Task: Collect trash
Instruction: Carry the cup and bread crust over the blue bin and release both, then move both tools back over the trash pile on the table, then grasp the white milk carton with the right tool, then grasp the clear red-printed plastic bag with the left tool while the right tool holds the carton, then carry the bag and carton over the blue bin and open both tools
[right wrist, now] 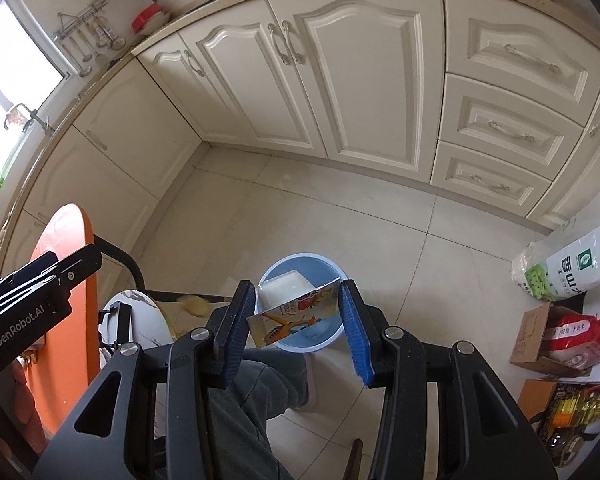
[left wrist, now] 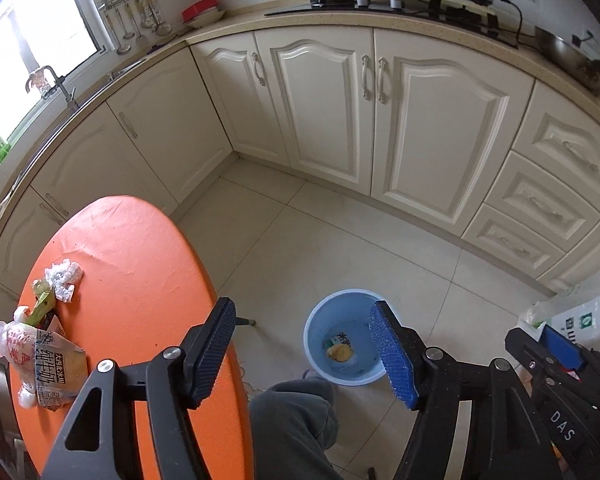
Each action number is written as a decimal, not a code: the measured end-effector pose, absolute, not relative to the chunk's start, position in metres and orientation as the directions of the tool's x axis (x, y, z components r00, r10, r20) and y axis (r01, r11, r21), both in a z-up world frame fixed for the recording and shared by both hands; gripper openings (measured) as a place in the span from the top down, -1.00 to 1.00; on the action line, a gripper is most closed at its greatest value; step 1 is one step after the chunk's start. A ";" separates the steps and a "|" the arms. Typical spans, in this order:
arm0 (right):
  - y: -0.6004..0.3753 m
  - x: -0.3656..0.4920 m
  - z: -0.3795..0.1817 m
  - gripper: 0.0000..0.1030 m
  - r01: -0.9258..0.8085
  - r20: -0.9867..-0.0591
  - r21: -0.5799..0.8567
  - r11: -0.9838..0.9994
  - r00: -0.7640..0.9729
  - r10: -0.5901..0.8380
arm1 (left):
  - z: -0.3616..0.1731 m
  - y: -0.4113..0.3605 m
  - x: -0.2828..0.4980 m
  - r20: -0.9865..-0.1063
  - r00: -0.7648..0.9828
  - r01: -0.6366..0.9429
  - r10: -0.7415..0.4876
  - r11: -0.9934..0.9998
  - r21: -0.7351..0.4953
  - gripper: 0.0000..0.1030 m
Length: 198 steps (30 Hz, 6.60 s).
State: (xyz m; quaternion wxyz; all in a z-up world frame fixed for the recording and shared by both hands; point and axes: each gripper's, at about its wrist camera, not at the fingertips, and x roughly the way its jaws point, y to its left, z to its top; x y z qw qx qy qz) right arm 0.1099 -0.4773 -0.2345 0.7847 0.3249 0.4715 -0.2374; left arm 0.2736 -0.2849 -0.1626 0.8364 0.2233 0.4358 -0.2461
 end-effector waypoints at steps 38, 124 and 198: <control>-0.411 0.152 -0.192 -0.76 0.581 -0.856 0.281 0.764 0.512 -0.074 | -0.143 -0.205 0.274 -0.822 0.531 0.510 -0.206 0.853 0.115 -0.27; -0.221 0.329 -0.195 -0.29 0.191 -0.882 0.338 0.921 0.407 0.239 | -0.105 0.040 0.364 -0.852 0.504 0.117 -0.139 0.989 -0.092 -0.29; -0.467 0.179 -0.188 -0.30 0.594 -0.884 0.297 0.747 0.467 -0.020 | -0.162 -0.297 0.351 -0.919 0.310 0.553 -0.244 0.832 -0.034 0.04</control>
